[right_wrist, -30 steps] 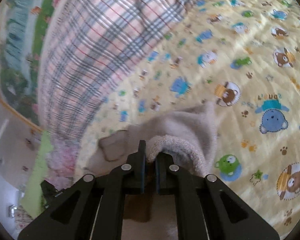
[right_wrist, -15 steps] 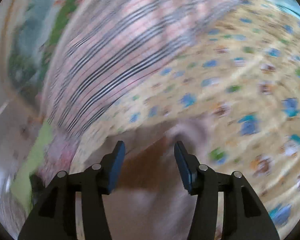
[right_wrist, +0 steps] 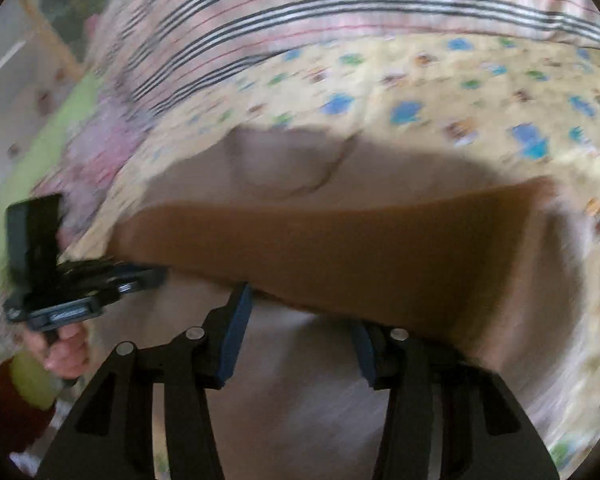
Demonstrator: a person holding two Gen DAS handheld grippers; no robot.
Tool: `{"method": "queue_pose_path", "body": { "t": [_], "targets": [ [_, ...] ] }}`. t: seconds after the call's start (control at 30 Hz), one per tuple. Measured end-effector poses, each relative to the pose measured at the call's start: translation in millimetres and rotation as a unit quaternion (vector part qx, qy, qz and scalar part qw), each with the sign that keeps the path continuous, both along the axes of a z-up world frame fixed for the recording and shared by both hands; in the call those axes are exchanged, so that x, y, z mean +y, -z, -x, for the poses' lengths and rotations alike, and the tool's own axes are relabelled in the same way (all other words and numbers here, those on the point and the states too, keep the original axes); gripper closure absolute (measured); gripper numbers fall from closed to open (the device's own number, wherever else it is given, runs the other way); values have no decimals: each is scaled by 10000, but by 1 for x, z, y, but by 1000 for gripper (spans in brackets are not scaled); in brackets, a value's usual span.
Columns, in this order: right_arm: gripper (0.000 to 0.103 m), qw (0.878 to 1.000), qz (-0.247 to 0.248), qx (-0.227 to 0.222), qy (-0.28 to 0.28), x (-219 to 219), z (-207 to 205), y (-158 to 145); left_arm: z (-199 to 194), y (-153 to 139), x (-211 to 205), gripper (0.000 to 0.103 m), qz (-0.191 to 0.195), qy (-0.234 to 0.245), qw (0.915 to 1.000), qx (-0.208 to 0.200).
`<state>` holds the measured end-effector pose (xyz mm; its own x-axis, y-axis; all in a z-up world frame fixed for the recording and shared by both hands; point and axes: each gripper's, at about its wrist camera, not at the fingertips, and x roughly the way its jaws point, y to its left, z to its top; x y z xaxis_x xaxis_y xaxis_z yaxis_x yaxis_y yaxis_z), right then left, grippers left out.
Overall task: Fold small clothes
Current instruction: 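Fold the hem toward the collar with the left gripper while the right gripper holds it, then release the folded hem onto the sweater and open both grippers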
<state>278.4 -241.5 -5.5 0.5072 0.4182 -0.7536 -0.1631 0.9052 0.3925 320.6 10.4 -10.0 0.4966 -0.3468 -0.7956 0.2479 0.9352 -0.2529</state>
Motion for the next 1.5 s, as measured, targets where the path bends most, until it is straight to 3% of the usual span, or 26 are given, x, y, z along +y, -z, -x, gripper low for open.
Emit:
{"method": "queue_pose_path", "body": {
  "t": [0.03, 0.1, 0.17, 0.3, 0.37, 0.6, 0.73, 0.93, 1.1, 1.3, 1.5],
  "targets": [
    [55, 9996, 155, -34, 232, -6, -7, -1, -14, -2, 5, 91, -179, -274, 9995, -43],
    [54, 9965, 278, -201, 760, -21, -20, -4, -31, -3, 16, 89, -145, -588, 9981, -59],
    [54, 9925, 57, -343, 1174, -38, -25, -7, -48, -3, 31, 91, -267, -1068, 9939, -80],
    [53, 9846, -297, -563, 1628, -56, -17, -16, -55, -7, 57, 91, -45, -1603, 9870, -74],
    [53, 9842, -357, -631, 1617, -56, -7, -20, -48, -10, 61, 84, -10, -1691, 9855, -152],
    [53, 9846, -469, -765, 1502, -52, 21, -25, 2, -12, 64, 82, -108, -1641, 9862, -166],
    [51, 9857, -452, -842, 1388, -49, 8, -31, 22, -10, 61, 81, 33, -1624, 9867, -105],
    [48, 9745, -627, -1044, 1883, -65, -10, -51, 54, -14, 71, 78, 128, -1756, 9843, -119],
    [48, 9779, -746, -1062, 1639, -55, 22, -54, 78, -11, 81, 78, 308, -1906, 9812, -82],
    [47, 9823, -909, -722, 1467, -45, 74, -28, 119, -9, 90, 76, 523, -2002, 9783, -38],
    [46, 9771, -593, -389, 2006, -64, 128, -3, 163, -5, 95, 74, 568, -2196, 9739, 43]
  ]
}}
